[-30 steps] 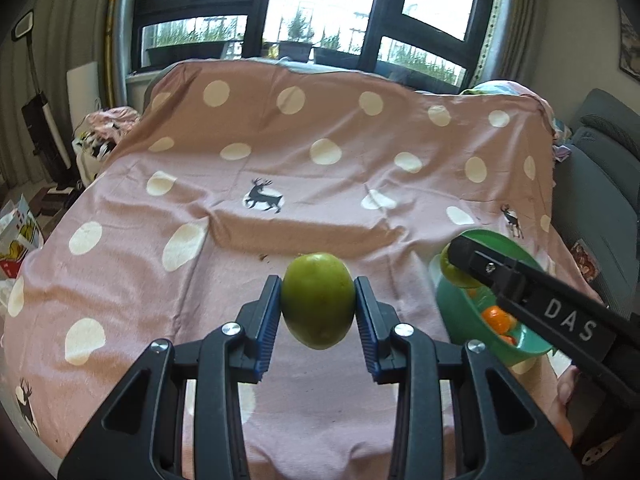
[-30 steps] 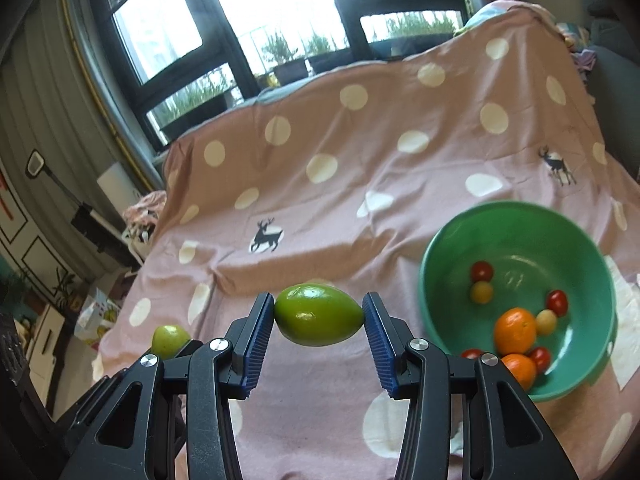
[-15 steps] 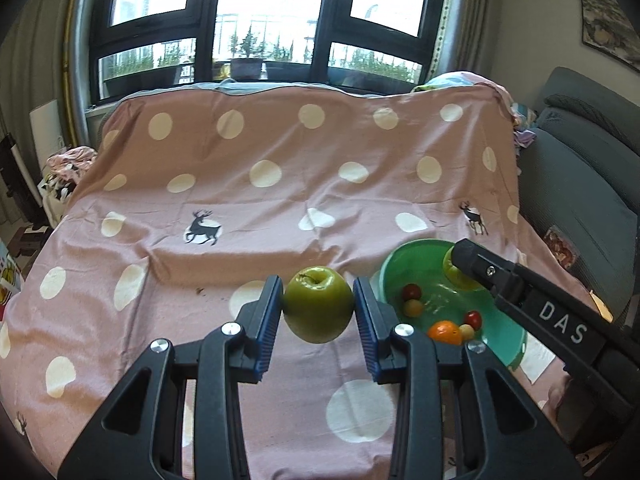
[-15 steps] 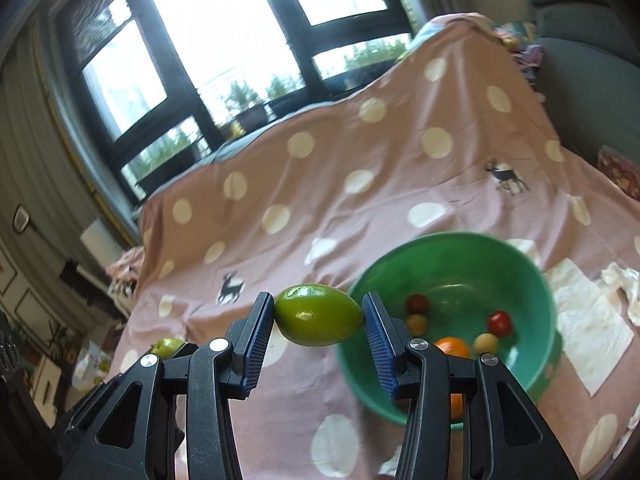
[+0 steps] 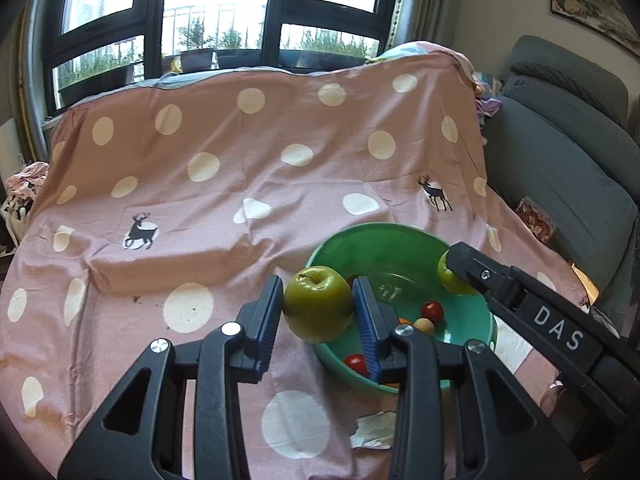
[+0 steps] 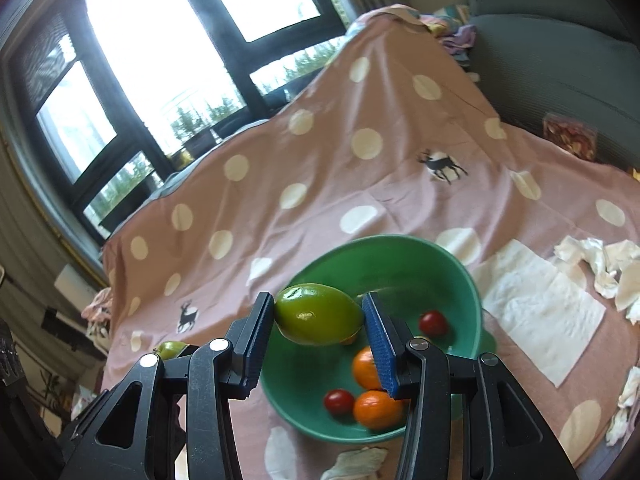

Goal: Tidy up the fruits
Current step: 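Carry the green apple into the bowl with the left gripper while the right gripper carries the lime, then open the left gripper to release the apple while the right gripper releases the lime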

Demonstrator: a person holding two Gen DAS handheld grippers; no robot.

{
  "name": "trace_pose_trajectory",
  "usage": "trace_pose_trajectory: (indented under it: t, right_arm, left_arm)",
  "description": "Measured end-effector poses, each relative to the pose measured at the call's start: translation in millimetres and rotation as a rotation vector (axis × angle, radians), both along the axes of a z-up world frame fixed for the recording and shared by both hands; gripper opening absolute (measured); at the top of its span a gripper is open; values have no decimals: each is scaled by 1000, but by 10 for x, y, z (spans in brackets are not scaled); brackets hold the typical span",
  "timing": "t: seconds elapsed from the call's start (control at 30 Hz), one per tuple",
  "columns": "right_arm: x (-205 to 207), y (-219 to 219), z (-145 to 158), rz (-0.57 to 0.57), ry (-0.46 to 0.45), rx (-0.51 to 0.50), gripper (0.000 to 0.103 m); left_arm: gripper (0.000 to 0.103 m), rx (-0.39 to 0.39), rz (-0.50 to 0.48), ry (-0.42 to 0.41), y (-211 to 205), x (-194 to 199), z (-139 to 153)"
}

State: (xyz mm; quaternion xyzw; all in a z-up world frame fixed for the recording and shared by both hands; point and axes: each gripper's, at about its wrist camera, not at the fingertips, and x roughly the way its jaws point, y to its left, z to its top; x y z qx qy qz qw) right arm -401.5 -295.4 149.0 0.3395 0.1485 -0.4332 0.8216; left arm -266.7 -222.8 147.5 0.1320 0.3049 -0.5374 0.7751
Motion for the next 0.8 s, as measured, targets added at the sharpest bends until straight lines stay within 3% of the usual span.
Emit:
trace_pose_trajectory:
  t: [0.33, 0.8]
  right_arm:
    - [-174, -193, -154, -102, 55, 67, 48]
    - [-200, -339, -358, -122, 97, 144, 48]
  left_arm:
    - [36, 58, -53, 23, -301, -107, -186]
    - [36, 131, -97, 62, -559, -154, -430]
